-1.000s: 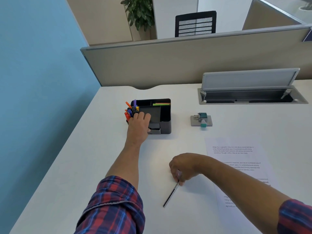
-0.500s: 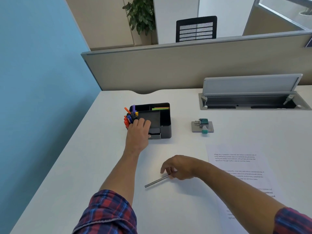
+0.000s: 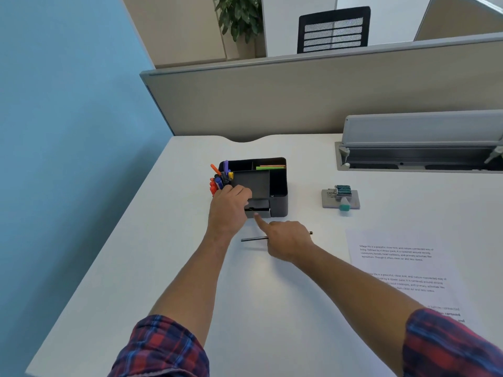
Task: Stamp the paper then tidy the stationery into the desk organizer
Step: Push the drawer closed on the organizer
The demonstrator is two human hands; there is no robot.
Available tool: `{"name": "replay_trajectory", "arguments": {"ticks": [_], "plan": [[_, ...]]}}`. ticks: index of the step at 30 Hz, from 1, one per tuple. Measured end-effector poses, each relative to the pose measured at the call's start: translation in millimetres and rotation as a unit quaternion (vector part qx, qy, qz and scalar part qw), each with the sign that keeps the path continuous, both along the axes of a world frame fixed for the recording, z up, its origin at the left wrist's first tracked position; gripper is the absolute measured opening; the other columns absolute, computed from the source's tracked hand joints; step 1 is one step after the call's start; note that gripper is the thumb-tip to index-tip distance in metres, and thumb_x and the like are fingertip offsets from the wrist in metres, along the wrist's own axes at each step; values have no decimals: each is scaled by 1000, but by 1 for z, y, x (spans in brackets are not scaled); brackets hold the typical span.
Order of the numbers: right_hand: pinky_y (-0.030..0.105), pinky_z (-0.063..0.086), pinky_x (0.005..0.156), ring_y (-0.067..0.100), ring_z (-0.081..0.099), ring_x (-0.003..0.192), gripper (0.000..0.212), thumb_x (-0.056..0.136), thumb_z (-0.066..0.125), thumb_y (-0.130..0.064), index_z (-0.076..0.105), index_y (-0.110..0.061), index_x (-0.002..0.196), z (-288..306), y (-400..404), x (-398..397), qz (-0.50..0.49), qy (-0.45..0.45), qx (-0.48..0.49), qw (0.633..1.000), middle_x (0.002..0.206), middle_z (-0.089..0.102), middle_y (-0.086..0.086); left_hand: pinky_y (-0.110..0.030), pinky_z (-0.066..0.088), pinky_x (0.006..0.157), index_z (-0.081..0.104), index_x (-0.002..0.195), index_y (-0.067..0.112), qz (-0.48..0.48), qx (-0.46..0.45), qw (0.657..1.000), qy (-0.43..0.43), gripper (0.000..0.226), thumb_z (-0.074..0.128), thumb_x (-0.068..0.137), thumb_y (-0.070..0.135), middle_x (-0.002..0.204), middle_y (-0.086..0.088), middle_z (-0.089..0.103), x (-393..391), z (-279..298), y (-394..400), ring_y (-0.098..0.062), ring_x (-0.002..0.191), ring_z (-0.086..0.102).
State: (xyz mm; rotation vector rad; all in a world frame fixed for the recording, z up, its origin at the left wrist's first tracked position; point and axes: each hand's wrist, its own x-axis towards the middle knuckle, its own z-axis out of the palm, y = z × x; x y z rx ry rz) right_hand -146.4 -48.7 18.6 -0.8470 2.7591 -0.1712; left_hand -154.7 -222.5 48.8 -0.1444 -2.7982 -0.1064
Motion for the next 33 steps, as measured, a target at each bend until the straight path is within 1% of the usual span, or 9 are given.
{"name": "replay_trajectory", "arguments": {"ticks": [4,9,14,18,20,23,26,29,33], "plan": [[29,32,45,17,50,57,85,98,50,-28,-10,-29,159,-1,-9,-4,3,51,72,996,77,57,1,-30,47,65,67,93,16,26,17,999,-15,24,75,78,-2,85,-1,72,0,5,4,-21,76,55],[28,29,43,15,50,53,84,97,49,-21,-6,-18,160,-4,-21,-3,12,60,98,993,64,56,0,-29,48,68,66,94,18,43,22,998,-31,22,76,80,4,89,0,72,-1,6,6,-18,79,54],[25,27,42,17,46,48,81,90,55,-14,13,-12,159,-2,-25,-2,10,51,39,998,59,50,0,-29,50,62,67,94,18,42,25,998,-31,24,78,78,2,88,0,72,-1,8,4,-19,76,55],[26,28,42,17,39,47,78,83,56,-11,25,-14,155,-4,-22,-6,-9,46,-13,999,59,43,-3,-25,37,60,66,94,18,43,22,998,-29,21,76,82,4,89,1,72,-1,7,3,-14,76,45],[26,34,44,18,45,51,76,84,54,-12,26,-16,155,-7,-21,-6,-11,48,-33,998,69,55,-1,-25,35,60,65,94,19,43,21,998,-27,22,76,81,3,89,1,72,-1,6,3,-14,76,44],[31,48,53,27,62,68,70,90,50,-14,25,-19,155,-14,-16,-1,-5,70,-50,996,111,69,5,-26,40,59,64,95,20,42,21,998,-33,25,76,81,3,90,2,71,0,5,3,-14,77,44],[29,42,51,28,61,68,65,94,48,-16,27,-21,155,-18,-12,3,-10,82,-58,995,121,66,5,-26,45,58,64,95,21,45,26,998,-30,27,77,79,3,88,2,71,1,4,3,-14,77,45],[28,33,48,26,51,59,65,94,48,-17,28,-20,155,-19,-11,5,-21,94,-61,993,110,68,4,-24,42,58,64,95,22,50,28,998,-26,29,80,78,4,88,3,71,0,2,3,-13,76,44],[25,23,45,21,40,48,51,91,51,-13,45,-13,142,-17,-10,8,-88,99,-90,987,91,68,3,-23,42,60,64,95,22,59,33,997,-29,33,82,74,4,88,2,71,0,0,3,-13,77,45]]}}
